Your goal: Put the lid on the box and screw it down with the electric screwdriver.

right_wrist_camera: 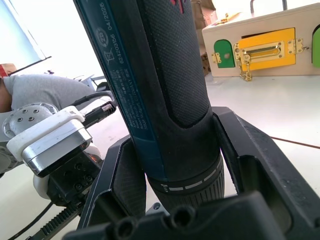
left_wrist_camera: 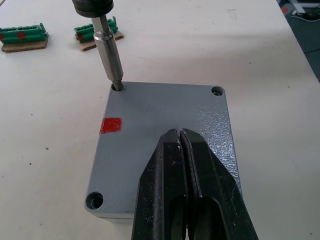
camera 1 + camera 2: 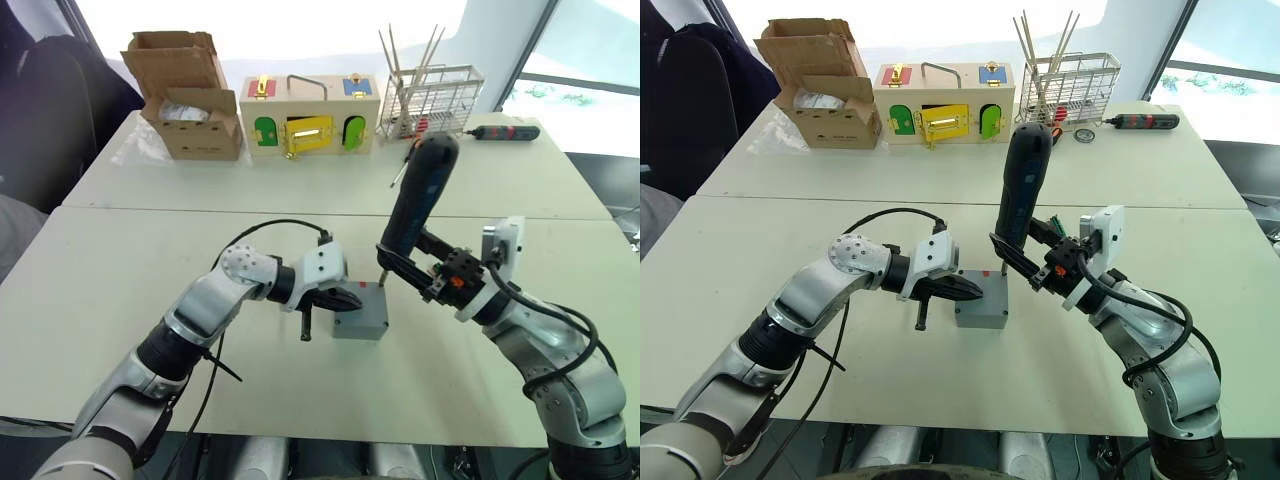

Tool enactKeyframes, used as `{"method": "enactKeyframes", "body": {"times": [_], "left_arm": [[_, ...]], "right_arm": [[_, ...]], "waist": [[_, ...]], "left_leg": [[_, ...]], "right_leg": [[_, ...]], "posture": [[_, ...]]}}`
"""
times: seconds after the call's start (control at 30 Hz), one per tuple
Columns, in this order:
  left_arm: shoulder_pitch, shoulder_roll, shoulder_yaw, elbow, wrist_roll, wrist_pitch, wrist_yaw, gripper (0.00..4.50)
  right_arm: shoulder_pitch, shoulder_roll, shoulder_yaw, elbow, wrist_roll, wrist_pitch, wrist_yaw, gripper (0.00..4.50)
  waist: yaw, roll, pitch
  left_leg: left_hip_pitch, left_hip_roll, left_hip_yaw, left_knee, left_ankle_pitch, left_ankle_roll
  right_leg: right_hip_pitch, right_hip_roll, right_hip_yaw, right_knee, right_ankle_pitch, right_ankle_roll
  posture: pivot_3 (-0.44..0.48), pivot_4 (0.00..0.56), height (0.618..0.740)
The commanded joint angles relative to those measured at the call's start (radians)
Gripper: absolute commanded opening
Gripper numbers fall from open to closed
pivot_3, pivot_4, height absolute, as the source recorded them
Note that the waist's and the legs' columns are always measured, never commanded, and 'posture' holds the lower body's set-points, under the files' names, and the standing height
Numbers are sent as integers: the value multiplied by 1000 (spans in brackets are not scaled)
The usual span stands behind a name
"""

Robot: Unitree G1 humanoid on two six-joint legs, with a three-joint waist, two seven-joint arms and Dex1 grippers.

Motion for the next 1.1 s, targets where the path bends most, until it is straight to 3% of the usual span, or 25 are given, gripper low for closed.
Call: {"method": "enactKeyframes", "body": {"times": [0.03, 1.1], "left_arm": [[8, 15, -14, -3, 19, 5, -1, 0], [3, 13, -11, 1, 30, 8, 7, 0]], "right_arm": [[51, 3, 76, 60, -13, 42, 14, 1846], [54, 8, 105, 120, -54, -12, 15, 1846]], "waist": [[0, 0, 0], [1, -3, -6]], "left_leg": [[0, 0, 0, 0, 0, 0], [0, 0, -1, -1, 0, 0]], "right_leg": [[0, 0, 0, 0, 0, 0], [1, 0, 0, -2, 0, 0]], "posture": [[0, 150, 730], [0, 150, 730]]}}
